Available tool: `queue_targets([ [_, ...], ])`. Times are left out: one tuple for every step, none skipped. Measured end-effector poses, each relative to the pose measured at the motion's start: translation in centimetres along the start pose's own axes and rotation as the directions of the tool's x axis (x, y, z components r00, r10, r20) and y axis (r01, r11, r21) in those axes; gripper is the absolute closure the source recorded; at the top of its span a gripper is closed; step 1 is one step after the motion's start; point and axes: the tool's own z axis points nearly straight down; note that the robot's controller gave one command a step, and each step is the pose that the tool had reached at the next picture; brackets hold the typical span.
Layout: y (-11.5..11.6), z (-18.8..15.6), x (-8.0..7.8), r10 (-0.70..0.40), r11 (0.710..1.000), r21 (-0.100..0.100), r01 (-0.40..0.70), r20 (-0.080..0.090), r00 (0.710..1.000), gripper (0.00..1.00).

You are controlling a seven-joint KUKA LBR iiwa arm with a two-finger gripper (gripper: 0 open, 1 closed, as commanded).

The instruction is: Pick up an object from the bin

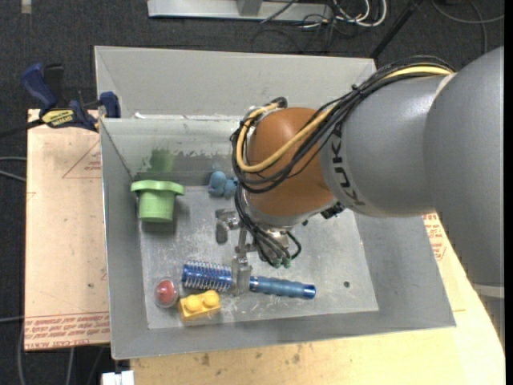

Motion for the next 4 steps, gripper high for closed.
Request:
queue_targets([
  [3.7, 6.8, 2.2, -0.046, 0.999, 0.0, 0.046, 0.001, 0.999, 0.0],
  [3.5, 6.4, 1.9, -0.038, 0.999, 0.001, 0.038, 0.007, 0.999, 1.0],
  [2.2, -5.3, 0.4, -0.069, 0.998, 0.001, 0.069, 0.019, 0.997, 1.0],
  [1.8, -14.5, -1.5, -0.045, 0.999, 0.0, 0.045, 0.02, 0.999, 1.0],
])
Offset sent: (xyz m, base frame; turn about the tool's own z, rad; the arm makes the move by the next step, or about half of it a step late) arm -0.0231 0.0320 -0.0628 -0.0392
